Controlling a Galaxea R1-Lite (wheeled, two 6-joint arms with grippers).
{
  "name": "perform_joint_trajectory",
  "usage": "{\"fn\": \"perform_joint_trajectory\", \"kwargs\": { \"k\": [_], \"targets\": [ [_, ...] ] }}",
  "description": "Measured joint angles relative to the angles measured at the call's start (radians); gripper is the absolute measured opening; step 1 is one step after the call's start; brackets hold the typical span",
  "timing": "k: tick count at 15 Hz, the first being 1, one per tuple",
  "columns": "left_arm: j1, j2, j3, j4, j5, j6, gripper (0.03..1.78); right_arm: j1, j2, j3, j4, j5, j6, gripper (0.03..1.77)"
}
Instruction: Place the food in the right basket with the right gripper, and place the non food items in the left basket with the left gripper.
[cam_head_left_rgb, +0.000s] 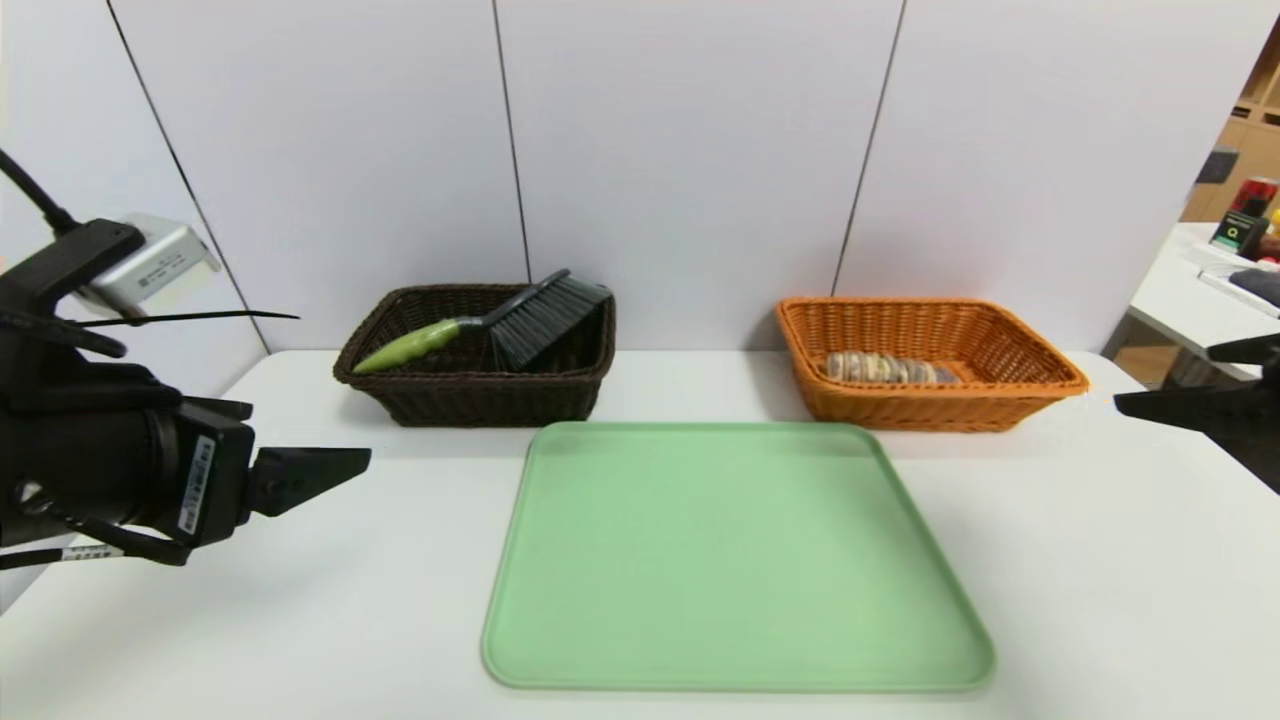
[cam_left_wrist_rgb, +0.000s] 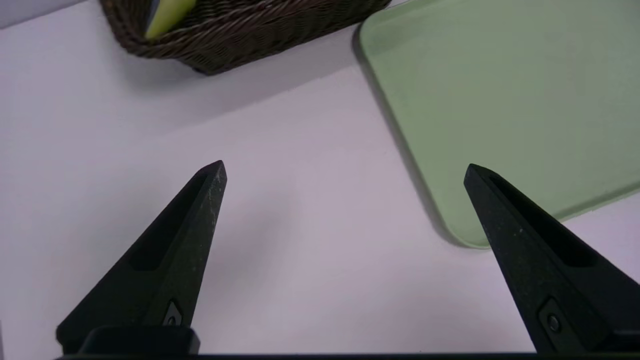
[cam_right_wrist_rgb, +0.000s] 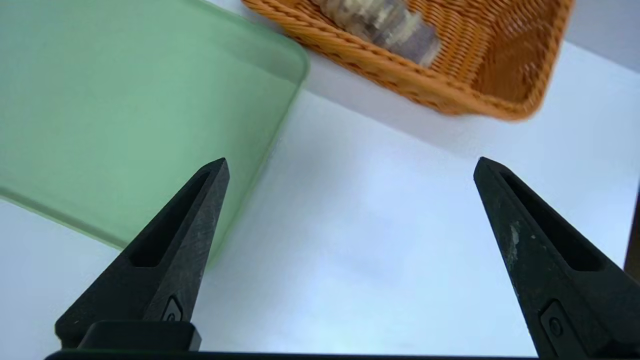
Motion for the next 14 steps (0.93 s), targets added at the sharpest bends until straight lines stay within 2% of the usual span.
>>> {"fn": "perform_joint_trajectory", "kwargs": {
  "k": [2,5,9,14],
  "targets": [
    [0.000,-0.044,0.004,0.034,0.067,-0.047,1.69,-0.043,-0.104,0.059,0.000,-0.022,0.047,1.69],
    [0.019,-0.147,0.052,0.102,0.139,-0.053,1.69,-0.110,-0.260,0.165,0.000,-0.027,0.061,1.69],
    [0.110,-0.316,0.168,0.123,0.149,-0.037,1.69,-0.136,-0.441,0.278,0.002,-0.028,0.062,1.69],
    [0.235,-0.531,0.343,0.124,0.142,0.019,1.69,-0.138,-0.592,0.341,0.013,-0.025,0.070,1.69]
  ]
}}
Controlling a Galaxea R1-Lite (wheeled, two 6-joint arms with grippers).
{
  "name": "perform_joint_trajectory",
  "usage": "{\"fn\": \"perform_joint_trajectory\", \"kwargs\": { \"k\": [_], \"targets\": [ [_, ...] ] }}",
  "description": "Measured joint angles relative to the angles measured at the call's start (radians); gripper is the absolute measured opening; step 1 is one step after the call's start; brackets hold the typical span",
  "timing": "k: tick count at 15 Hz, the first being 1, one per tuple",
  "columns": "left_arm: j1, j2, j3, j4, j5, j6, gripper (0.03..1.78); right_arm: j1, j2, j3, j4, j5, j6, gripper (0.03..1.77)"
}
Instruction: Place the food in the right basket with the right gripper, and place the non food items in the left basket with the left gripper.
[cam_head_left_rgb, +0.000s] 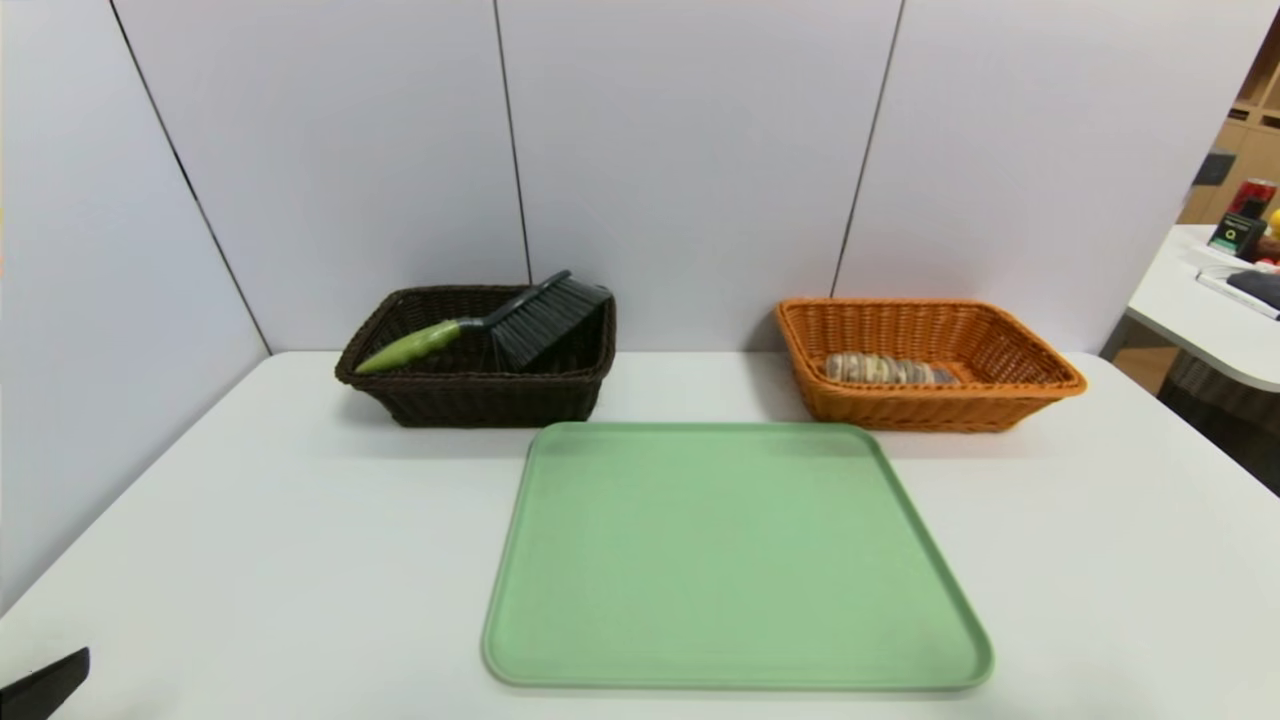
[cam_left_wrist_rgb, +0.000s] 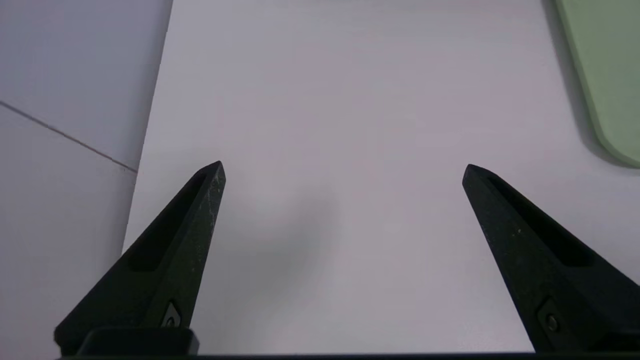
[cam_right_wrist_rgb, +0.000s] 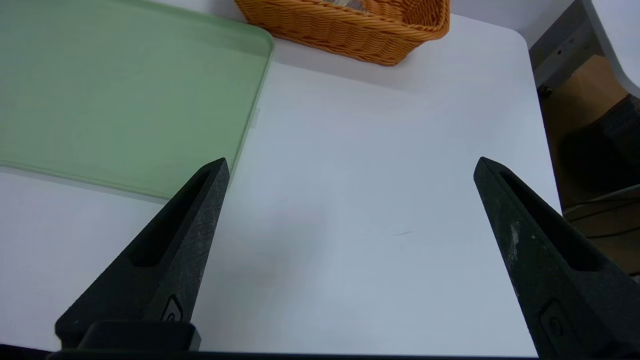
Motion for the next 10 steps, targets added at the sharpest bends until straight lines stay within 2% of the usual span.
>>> {"fn": "perform_joint_trajectory", "kwargs": {
  "k": [3,6,10],
  "targets": [
    [0.048,-0.093,0.060,-0.002,-0.001,0.033,1.69,0.014,-0.043,0.017,0.019,0.015,0.019,1.69],
    [0.064,-0.162,0.092,0.000,-0.001,0.038,1.69,0.063,-0.102,0.043,0.074,0.059,0.019,1.69],
    [0.070,-0.233,0.149,-0.001,-0.002,0.050,1.69,0.138,-0.218,0.126,0.114,0.063,0.019,1.69]
  ]
}}
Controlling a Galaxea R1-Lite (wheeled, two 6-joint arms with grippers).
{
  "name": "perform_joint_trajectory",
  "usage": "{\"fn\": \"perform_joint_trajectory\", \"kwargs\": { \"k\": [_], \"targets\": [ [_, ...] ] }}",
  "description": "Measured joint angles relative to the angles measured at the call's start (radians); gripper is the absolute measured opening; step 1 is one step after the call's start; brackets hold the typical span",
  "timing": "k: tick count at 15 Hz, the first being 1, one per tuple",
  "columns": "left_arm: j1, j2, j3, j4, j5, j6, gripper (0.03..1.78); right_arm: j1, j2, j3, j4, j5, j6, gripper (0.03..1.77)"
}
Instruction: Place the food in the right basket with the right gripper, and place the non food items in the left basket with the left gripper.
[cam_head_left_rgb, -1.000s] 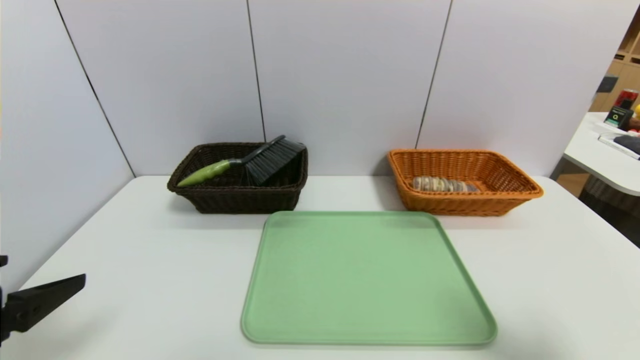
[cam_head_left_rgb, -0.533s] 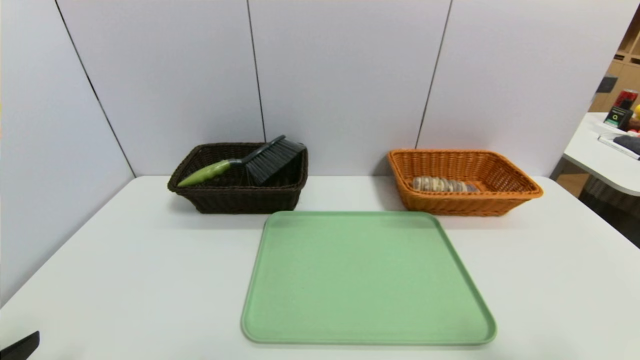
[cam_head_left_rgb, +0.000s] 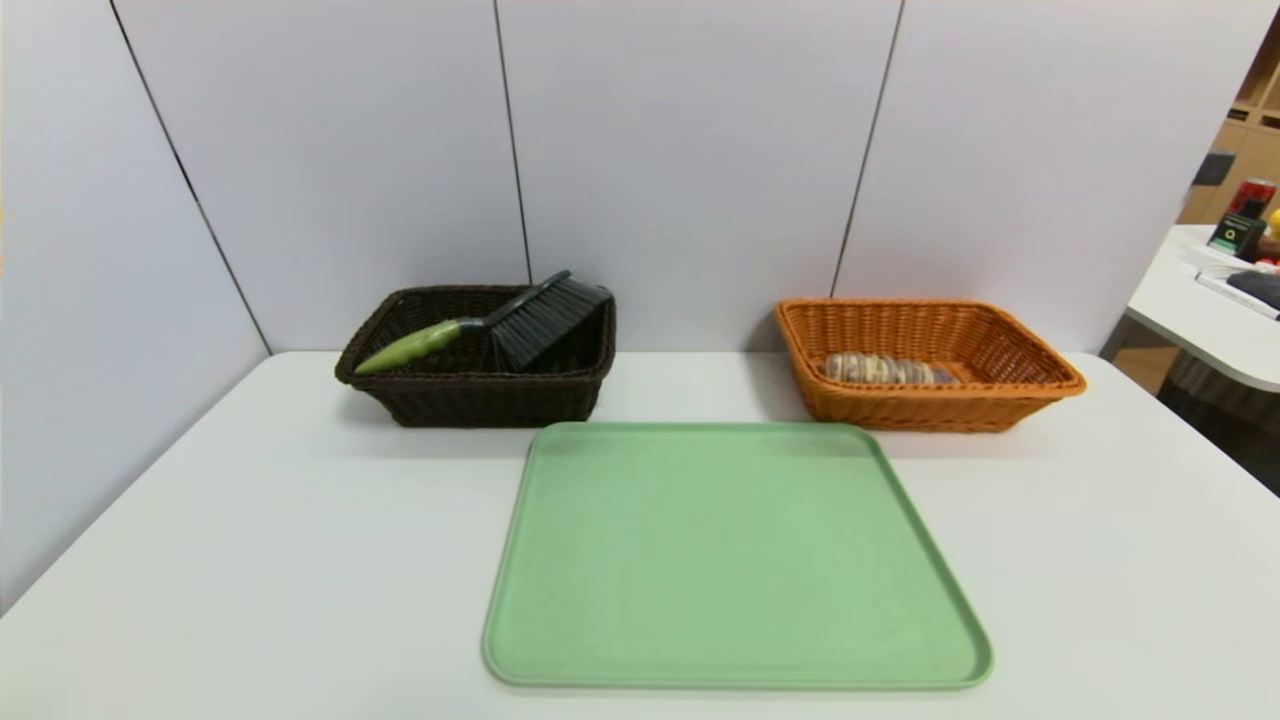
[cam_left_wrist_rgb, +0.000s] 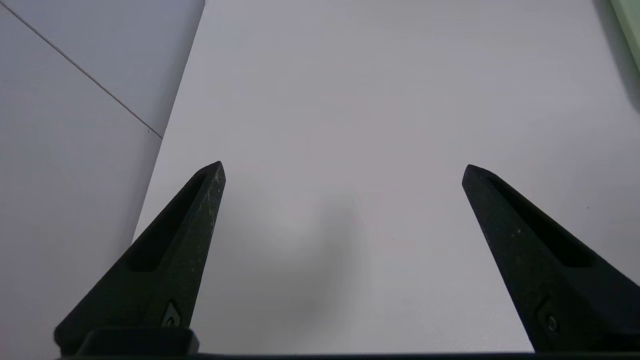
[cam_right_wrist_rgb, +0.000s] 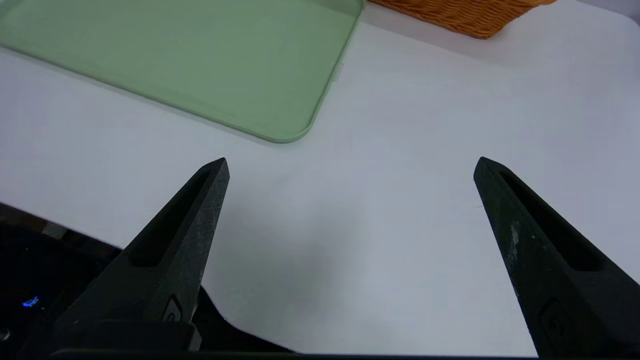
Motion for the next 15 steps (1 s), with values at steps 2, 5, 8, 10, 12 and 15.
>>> {"fn": "perform_joint_trajectory", "kwargs": {
  "k": [2,5,8,10,12,15],
  "targets": [
    [0.004,-0.033,0.027,0.000,-0.007,0.001,1.69,0.019,-0.072,0.049,0.014,-0.001,0.000,1.69],
    [0.031,-0.085,0.044,0.000,-0.070,0.003,1.69,0.072,-0.172,0.086,0.069,-0.006,0.000,1.69],
    [0.049,-0.130,0.072,0.001,-0.079,0.008,1.69,0.102,-0.236,0.097,0.097,-0.030,0.002,1.69],
    [0.051,-0.162,0.099,-0.001,-0.079,0.013,1.69,0.102,-0.276,0.106,0.095,-0.037,0.002,1.69],
    [0.060,-0.202,0.121,-0.001,-0.088,0.026,1.69,0.100,-0.315,0.118,0.096,-0.037,0.003,1.69],
    [0.081,-0.258,0.135,-0.001,-0.219,0.045,1.69,0.098,-0.375,0.134,0.094,-0.039,0.023,1.69]
  ]
}}
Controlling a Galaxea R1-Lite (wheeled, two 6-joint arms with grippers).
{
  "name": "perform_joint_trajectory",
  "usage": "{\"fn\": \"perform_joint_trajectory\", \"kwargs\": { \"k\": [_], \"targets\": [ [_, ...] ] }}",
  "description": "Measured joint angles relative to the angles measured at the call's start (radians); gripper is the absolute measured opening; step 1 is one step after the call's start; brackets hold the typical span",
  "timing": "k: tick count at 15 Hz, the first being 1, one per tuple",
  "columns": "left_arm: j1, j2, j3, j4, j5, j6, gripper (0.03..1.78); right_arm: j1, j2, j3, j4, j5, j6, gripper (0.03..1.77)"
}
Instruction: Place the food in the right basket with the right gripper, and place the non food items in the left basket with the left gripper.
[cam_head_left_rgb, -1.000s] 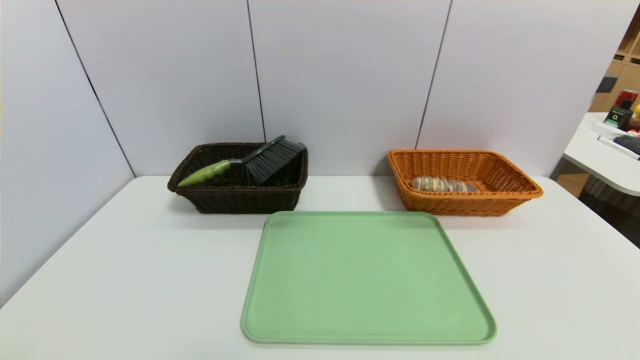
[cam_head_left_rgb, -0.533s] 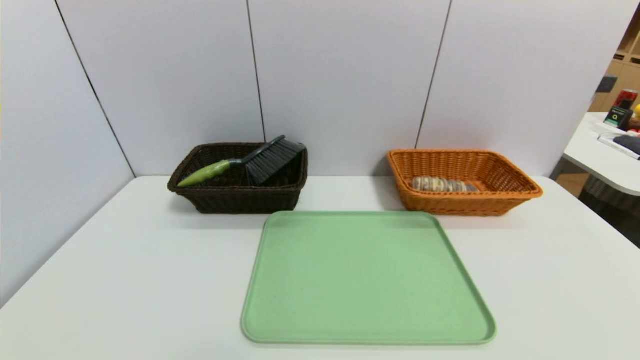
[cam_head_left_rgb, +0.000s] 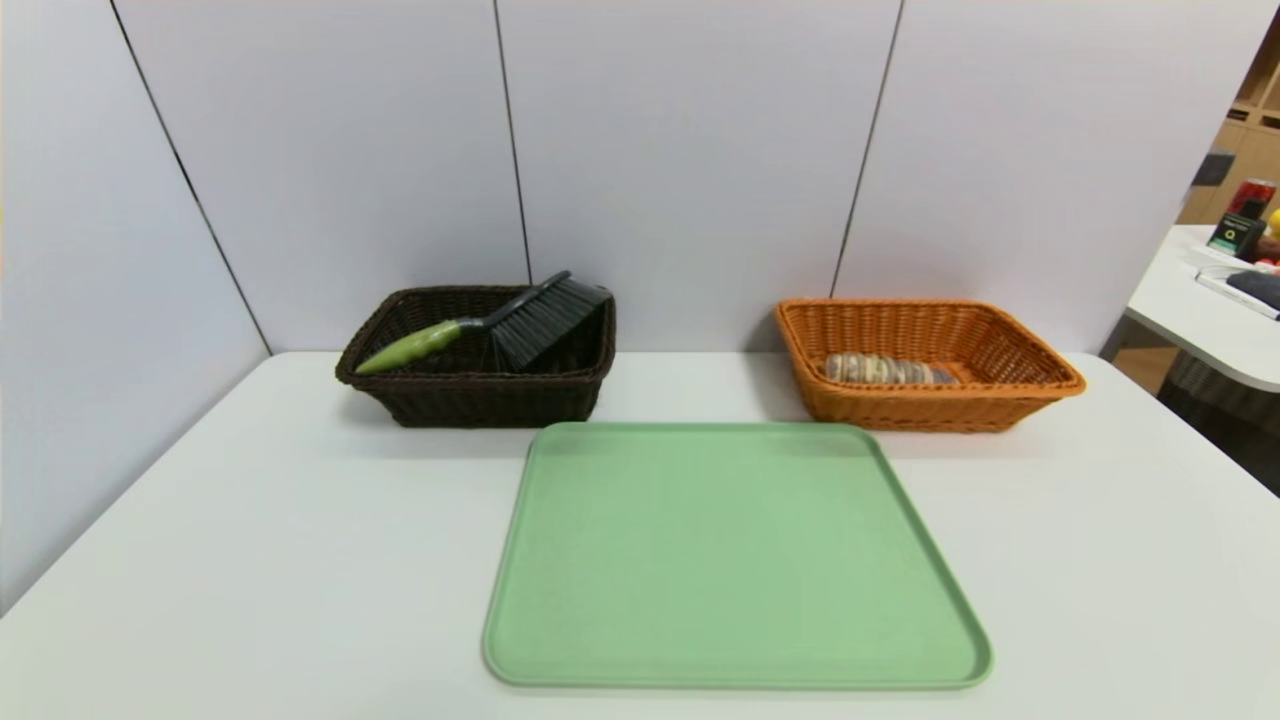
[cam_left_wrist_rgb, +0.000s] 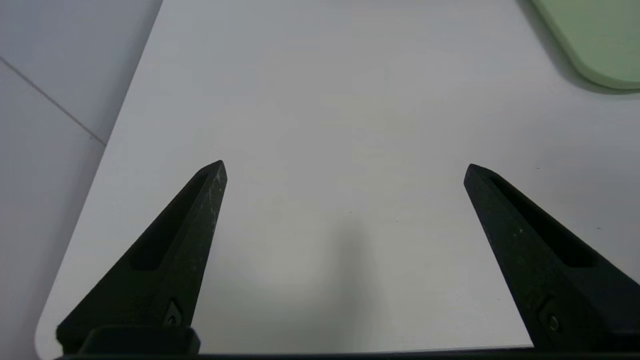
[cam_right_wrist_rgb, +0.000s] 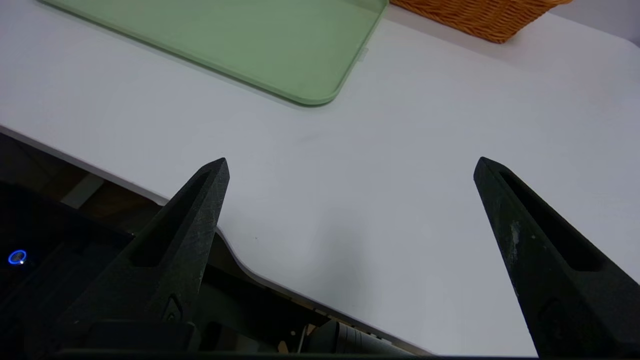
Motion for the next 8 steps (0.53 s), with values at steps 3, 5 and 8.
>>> {"fn": "perform_joint_trajectory", "kwargs": {
  "k": [3,5,8],
  "targets": [
    [0.007,-0.045,0.011,-0.023,-0.062,-0.002,1.69,-0.003,-0.054,0.013,-0.002,-0.060,0.068,1.70],
    [0.007,-0.088,0.035,-0.026,-0.062,-0.001,1.69,-0.003,-0.069,0.014,-0.022,-0.137,0.097,1.70],
    [0.007,-0.140,0.068,-0.047,-0.046,-0.003,1.69,-0.004,-0.076,0.029,-0.088,-0.197,0.149,1.70]
  ]
}}
